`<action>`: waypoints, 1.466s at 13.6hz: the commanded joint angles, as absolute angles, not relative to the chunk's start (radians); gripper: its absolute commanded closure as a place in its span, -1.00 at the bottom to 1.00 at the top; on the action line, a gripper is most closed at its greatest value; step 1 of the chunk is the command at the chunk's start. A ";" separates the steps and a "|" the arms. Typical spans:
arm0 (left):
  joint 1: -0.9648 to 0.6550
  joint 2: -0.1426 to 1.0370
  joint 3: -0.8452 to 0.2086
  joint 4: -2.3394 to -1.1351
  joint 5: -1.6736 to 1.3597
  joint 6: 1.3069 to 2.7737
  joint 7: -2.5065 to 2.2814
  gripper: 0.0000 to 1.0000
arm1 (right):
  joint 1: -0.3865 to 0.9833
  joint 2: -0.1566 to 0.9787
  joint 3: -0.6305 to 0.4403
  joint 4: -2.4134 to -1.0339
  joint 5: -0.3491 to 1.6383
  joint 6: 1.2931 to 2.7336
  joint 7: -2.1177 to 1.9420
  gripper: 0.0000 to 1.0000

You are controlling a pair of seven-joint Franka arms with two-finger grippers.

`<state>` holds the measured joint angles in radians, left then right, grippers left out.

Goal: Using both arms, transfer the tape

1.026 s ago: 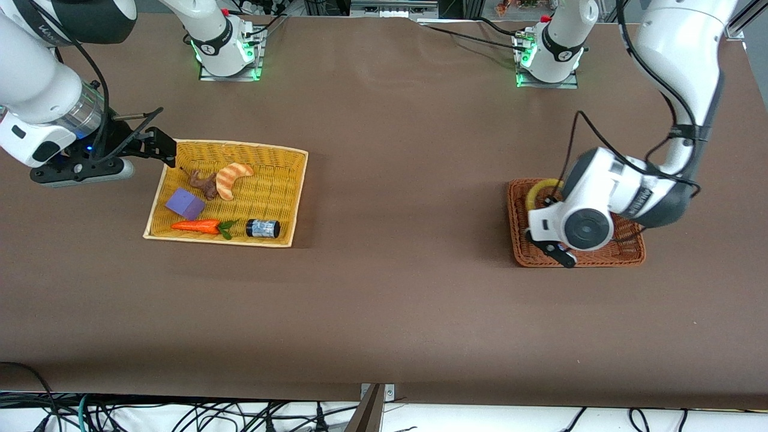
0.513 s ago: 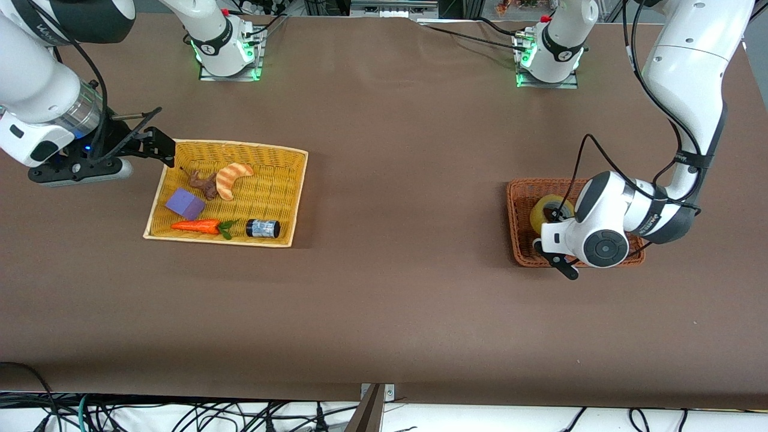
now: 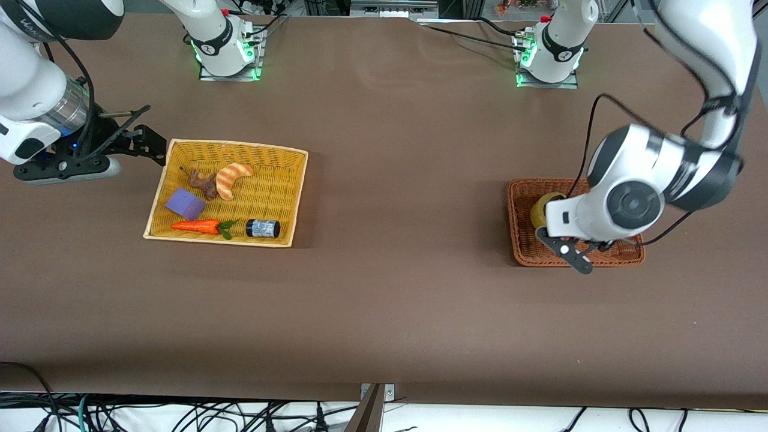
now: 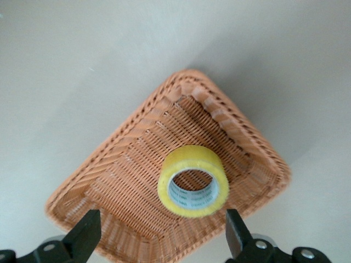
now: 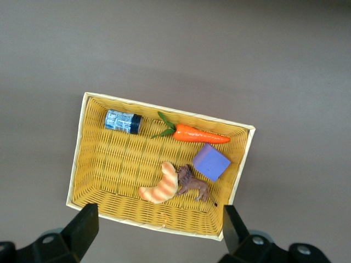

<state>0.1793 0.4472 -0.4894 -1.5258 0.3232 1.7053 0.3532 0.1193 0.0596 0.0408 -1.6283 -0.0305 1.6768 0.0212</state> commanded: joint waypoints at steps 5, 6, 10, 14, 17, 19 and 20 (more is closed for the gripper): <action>0.239 0.264 -0.466 -1.385 0.178 1.539 0.223 -1.00 | 0.109 0.051 0.046 -1.615 -0.035 1.655 -0.002 -0.99; 0.227 0.238 -0.424 -1.396 0.146 1.548 0.178 -1.00 | 0.109 0.051 0.046 -1.615 -0.035 1.655 -0.005 -1.00; 0.105 -0.002 -0.197 -1.714 -0.032 1.721 0.072 -1.00 | 0.109 0.049 0.029 -1.611 -0.026 1.637 -0.038 -0.99; 0.010 -0.051 -0.123 -1.766 -0.012 1.740 0.074 -1.00 | 0.109 0.049 0.021 -1.609 -0.025 1.637 -0.072 -0.99; -0.025 -0.046 -0.074 -1.764 -0.012 1.736 0.084 -1.00 | 0.109 0.049 0.021 -1.608 -0.032 1.631 -0.072 -1.00; -0.020 -0.038 -0.074 -1.753 -0.012 1.733 0.081 -1.00 | 0.109 0.049 0.023 -1.602 -0.029 1.623 -0.074 -1.00; -0.017 -0.025 -0.074 -1.737 -0.012 1.717 0.081 -1.00 | 0.109 0.051 0.023 -1.579 -0.026 1.621 -0.075 -1.00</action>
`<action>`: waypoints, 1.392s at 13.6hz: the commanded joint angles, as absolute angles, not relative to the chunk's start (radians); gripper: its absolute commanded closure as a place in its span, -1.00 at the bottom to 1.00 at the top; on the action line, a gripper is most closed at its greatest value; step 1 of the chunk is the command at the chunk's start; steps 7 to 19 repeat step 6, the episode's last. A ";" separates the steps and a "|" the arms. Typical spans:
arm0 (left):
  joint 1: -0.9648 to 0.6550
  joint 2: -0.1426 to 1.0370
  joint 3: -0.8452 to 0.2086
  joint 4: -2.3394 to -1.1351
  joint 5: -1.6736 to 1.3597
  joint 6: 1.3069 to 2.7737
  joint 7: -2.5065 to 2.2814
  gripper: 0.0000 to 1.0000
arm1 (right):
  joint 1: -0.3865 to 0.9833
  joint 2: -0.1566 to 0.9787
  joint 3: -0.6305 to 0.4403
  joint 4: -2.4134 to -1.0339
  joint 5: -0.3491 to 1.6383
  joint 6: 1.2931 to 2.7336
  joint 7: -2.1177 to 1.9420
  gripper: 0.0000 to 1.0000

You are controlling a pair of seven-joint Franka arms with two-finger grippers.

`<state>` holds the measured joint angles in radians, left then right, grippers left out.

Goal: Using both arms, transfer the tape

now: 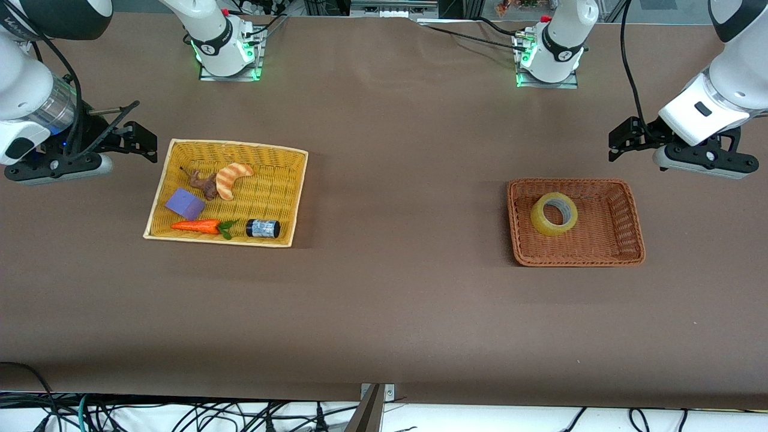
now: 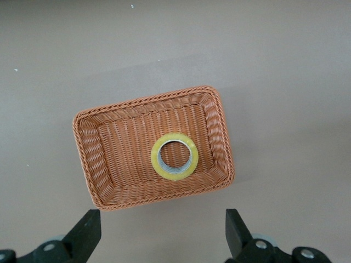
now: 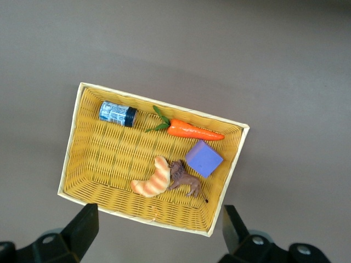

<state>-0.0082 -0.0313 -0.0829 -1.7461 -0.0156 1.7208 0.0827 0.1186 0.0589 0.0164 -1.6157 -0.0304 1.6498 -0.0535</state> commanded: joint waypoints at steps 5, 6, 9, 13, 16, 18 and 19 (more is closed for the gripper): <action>-0.015 -0.020 -0.074 -1.724 -0.012 1.700 0.078 -1.00 | 0.109 0.051 0.023 -1.572 -0.035 1.617 -0.095 -1.00; -0.015 -0.020 -0.074 -1.724 -0.012 1.700 0.078 -1.00 | 0.109 0.049 0.023 -1.572 -0.035 1.617 -0.095 -1.00; -0.015 -0.020 -0.074 -1.724 -0.012 1.700 0.078 -1.00 | 0.109 0.049 0.023 -1.572 -0.035 1.617 -0.095 -1.00; -0.015 -0.020 -0.074 -1.724 -0.012 1.700 0.078 -1.00 | 0.109 0.049 0.023 -1.572 -0.035 1.617 -0.095 -1.00; -0.015 -0.020 -0.074 -1.724 -0.012 1.700 0.078 -1.00 | 0.109 0.049 0.023 -1.572 -0.035 1.617 -0.095 -1.00; -0.015 -0.020 -0.074 -1.724 -0.012 1.700 0.078 -1.00 | 0.109 0.049 0.023 -1.572 -0.035 1.617 -0.095 -1.00; -0.015 -0.020 -0.074 -1.724 -0.012 1.700 0.078 -1.00 | 0.109 0.049 0.023 -1.572 -0.035 1.617 -0.095 -1.00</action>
